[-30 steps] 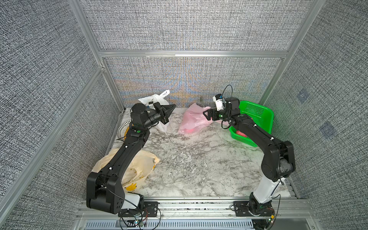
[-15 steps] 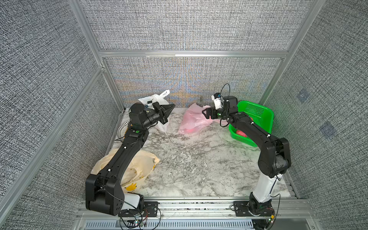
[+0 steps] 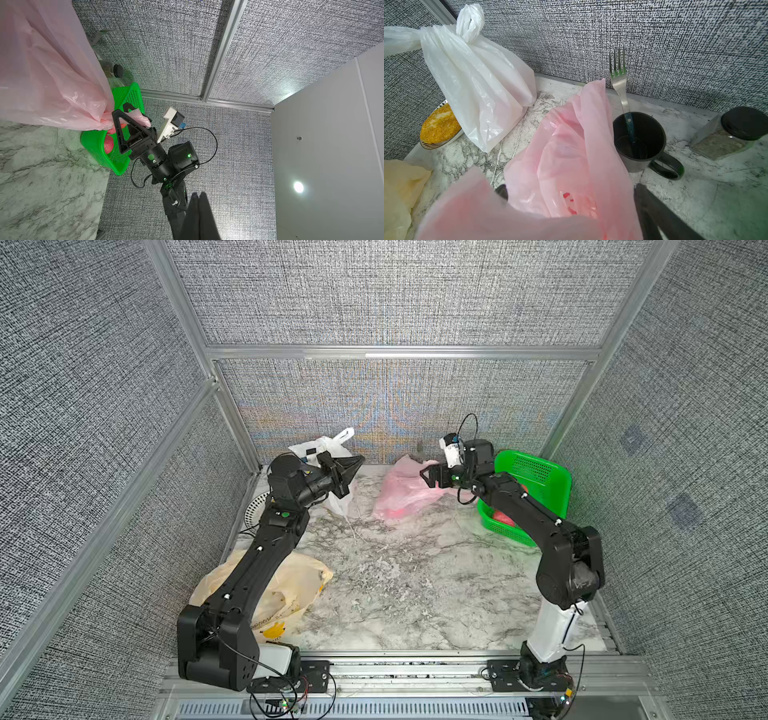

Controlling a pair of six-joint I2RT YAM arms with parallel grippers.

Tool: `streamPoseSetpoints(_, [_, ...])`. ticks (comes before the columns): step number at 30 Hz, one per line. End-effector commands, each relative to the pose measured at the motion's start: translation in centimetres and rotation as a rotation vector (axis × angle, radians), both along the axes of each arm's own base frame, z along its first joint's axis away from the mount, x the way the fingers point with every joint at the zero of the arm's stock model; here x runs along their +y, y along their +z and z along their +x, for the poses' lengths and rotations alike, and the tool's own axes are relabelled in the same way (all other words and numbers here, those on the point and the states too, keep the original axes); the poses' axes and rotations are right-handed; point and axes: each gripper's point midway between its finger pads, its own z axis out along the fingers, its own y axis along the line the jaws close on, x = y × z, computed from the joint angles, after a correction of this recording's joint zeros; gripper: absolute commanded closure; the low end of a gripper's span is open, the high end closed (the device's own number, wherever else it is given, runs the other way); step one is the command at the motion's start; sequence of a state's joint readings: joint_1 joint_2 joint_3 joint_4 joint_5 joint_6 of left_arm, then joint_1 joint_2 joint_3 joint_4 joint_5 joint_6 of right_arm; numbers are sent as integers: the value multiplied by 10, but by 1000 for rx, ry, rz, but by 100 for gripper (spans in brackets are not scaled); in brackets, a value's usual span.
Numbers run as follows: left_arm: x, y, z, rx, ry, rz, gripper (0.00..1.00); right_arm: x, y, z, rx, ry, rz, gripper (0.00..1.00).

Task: Untie the knot of a plastic bag & take out the apple
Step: Move the plastic bag to the center of the board.

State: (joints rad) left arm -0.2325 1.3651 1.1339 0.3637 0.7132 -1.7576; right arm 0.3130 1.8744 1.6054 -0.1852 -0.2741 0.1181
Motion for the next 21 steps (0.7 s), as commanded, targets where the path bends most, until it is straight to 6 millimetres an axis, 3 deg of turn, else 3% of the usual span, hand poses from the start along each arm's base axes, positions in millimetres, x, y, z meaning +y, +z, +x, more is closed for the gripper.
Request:
streamPoseSetpoints(1, [1, 3, -3, -19, -4, 4, 100, 0, 8, -1, -21, 3, 1, 9])
streamPoseSetpoints(3, [2, 2, -2, -19, -1, 4, 100, -1, 15, -4, -35, 5, 9, 16])
streamPoseSetpoints(4, [2, 2, -2, -20, 0, 4, 100, 0, 19, -5, -40, 10, 14, 24])
streamPoseSetpoints(6, [3, 1, -2, -18, 1, 4, 100, 2, 29, -11, -47, 25, 32, 50])
streamPoseSetpoints(9, [4, 0, -2, -17, 4, 5, 100, 5, 44, -23, -49, 55, 66, 75])
streamPoseSetpoints(11, [6, -2, -2, -14, 9, 7, 100, 5, 55, -33, -55, 68, 90, 81])
streamPoseSetpoints(14, [8, -6, -3, -9, 17, 19, 100, 1, 65, -45, -57, 84, 139, 100])
streamPoseSetpoints(21, [10, -9, -5, -13, 20, 42, 100, -7, 74, -56, 13, 165, 331, 100])
